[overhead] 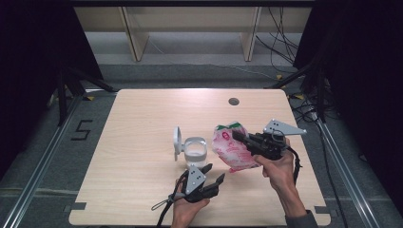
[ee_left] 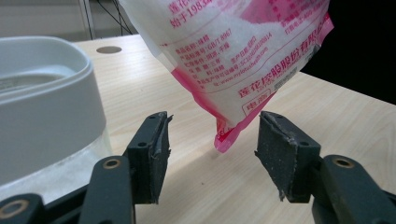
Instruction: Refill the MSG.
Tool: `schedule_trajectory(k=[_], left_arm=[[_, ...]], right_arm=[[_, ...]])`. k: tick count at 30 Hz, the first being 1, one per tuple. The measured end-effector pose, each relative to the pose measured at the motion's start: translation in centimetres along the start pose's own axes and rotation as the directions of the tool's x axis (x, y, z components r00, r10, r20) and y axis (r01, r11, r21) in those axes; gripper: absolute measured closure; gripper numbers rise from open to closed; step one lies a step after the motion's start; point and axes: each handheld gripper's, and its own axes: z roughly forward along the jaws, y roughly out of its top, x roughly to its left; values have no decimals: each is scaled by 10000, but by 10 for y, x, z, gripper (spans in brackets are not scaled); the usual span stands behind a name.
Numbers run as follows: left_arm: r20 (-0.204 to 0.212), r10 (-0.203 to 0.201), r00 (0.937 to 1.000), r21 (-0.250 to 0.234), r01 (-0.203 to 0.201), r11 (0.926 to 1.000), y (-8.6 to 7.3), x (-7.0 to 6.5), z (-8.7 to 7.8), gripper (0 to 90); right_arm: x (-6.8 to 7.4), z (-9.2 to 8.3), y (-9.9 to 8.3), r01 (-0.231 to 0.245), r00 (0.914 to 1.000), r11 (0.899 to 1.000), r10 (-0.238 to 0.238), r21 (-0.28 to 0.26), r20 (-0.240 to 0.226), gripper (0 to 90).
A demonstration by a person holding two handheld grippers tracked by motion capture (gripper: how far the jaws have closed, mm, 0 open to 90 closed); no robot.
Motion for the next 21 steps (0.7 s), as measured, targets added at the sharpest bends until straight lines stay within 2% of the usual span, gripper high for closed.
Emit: schedule_trajectory(k=[2, 3, 5, 6, 7, 10, 11, 12, 14, 16, 17, 19, 21], left_arm=[[-83, 112, 9999, 70, -112, 9999, -1, 3, -3, 430], [-57, 57, 10000, 59, -57, 10000, -1, 4, -3, 428], [-159, 37, 9999, 54, -36, 10000, -1, 7, -6, 425], [-262, 24, 9997, 9, -23, 10000, -1, 8, -8, 425], [-264, 21, 9997, -43, -22, 10000, 0, 10, -9, 423], [-490, -19, 9988, -63, 16, 10000, 0, 14, -14, 421], [-478, -62, 9988, -184, 53, 9998, 0, 15, -14, 421], [-591, -39, 9982, -52, 36, 10000, 0, 16, -16, 421], [-608, -120, 9981, -78, 116, 9999, 0, 20, -18, 418], [-629, -145, 9979, -217, 131, 9997, 1, 22, -20, 418], [-724, -184, 9972, -94, 178, 9998, 1, 23, -23, 418], [-745, -139, 9971, -125, 130, 9998, 1, 25, -24, 418], [-772, -157, 9969, -106, 149, 9998, 1, 26, -25, 415]], right_arm=[[0, 2, -2, -20, 9999, 10000, 21, 38, -98, 900], [1, 1, -3, -252, 9997, 9996, 253, 154, -61, 900], [-2, 2, -4, -49, 9999, 10000, 50, 86, -127, 900], [-1, 1, -6, -334, 9994, 9994, 335, 115, -92, 900], [-4, 2, -8, -227, 9996, 9996, 230, 138, -185, 900], [-7, 1, -14, -209, 9998, 9995, 210, 250, -42, 900], [-7, 0, -16, -434, 9990, 9988, 435, 229, -56, 900], [-7, -2, -17, -567, 9984, 9983, 568, 153, -51, 900], [-10, -8, -18, -159, 9998, 9997, 158, 157, 79, 900], [-9, -14, -20, -518, 9986, 9985, 515, 196, 145, 900], [-10, -16, -21, -564, 9983, 9983, 562, 169, 136, 900], [-14, -21, -24, -347, 9992, 9994, 346, 58, 200, 900], [-17, -27, -27, -490, 9979, 9988, 488, 48, 422, 900]])
